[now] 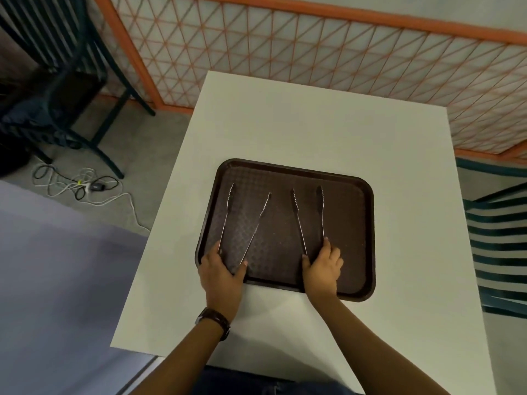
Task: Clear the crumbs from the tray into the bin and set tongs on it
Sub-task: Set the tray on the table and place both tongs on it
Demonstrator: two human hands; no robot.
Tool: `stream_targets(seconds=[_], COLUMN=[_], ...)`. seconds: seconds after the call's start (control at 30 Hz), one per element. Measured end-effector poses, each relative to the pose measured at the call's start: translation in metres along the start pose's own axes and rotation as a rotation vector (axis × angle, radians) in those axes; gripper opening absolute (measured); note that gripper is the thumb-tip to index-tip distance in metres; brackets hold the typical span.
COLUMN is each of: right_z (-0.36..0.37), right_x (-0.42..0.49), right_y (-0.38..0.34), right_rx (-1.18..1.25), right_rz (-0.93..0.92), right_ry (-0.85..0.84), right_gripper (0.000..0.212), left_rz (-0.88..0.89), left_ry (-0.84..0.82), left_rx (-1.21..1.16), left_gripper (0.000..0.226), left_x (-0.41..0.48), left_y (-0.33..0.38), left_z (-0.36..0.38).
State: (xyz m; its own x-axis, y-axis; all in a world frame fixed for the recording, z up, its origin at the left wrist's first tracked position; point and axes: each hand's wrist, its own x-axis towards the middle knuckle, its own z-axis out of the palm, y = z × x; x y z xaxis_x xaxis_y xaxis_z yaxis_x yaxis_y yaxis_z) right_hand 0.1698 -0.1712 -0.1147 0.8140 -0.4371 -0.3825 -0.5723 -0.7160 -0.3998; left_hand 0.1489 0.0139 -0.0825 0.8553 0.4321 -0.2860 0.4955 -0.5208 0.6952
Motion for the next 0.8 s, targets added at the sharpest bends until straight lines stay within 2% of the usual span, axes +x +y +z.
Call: stream_targets(seconds=[0.4, 0.67, 0.8], right_z=[0.019, 0.018, 0.014], right_x=[-0.013, -0.010, -0.010], right_y=[-0.026, -0.025, -0.022], right_rx=[0.113, 0.127, 0.108], right_rz=[0.148, 0.172, 0.160], right_ry=[0.077, 0.093, 0.073], right_gripper=[0.068, 0.069, 0.077], left_rz=[-0.045, -0.052, -0.072], left_ry=[-0.010, -0.017, -0.026], left_rx=[0.001, 0.022, 0.012], left_gripper=[0.074, 0.074, 0.077], left_x=[0.004, 0.004, 0.007], left_y=[-0.003, -0.006, -0.004], left_z=[0.001, 0.002, 0.010])
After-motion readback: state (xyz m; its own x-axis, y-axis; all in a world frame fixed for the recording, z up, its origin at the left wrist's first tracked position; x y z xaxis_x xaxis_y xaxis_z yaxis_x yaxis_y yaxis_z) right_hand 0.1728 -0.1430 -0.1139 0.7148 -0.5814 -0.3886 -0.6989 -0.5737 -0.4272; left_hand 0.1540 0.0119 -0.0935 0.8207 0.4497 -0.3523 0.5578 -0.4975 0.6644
